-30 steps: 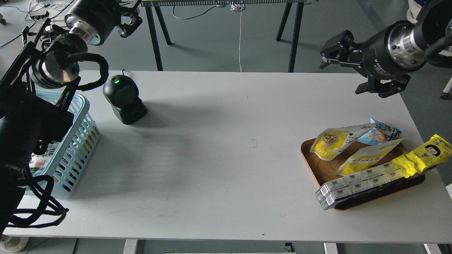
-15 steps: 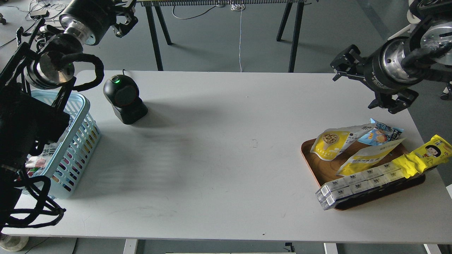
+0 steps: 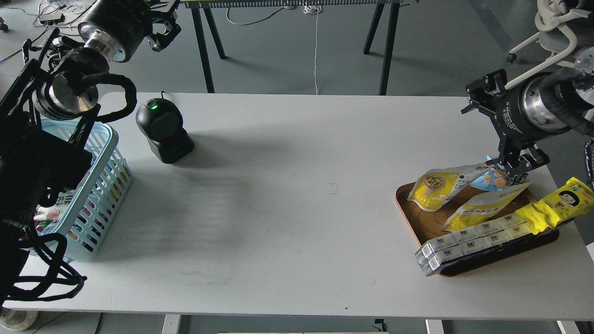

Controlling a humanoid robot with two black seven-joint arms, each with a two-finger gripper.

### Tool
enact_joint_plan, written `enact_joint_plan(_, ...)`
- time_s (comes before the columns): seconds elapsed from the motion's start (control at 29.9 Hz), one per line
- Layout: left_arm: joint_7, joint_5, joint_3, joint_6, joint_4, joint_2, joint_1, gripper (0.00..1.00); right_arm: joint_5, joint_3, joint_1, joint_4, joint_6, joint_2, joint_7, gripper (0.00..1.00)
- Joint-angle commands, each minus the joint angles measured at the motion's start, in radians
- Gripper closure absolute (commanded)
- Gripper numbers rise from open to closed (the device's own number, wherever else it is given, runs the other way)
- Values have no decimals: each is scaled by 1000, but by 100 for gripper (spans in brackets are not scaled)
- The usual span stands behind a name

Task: Scan snack and place in basket
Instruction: 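Move the right gripper down over the yellow snack packet on the tray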

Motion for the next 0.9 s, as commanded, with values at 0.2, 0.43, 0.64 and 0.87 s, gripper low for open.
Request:
enact_joint_plan(0.2,-1,0,-1,0,0,0,3,0,-2,62,-136,-47,-80,-15,-1,3)
enact_joint_plan(0.43,-7,0,-1,0,0,0,8,0,-2,82,-185,-96,-106,-5,-1,8)
enact_joint_plan(0.64,-7,0,-1,0,0,-1,8,0,-8,128,-240,-115,-130,2,0,22)
enact_joint_plan(0.87,-7,0,-1,2,0,-3,8,0,-51,168,-296,-145,-134,28,2,53)
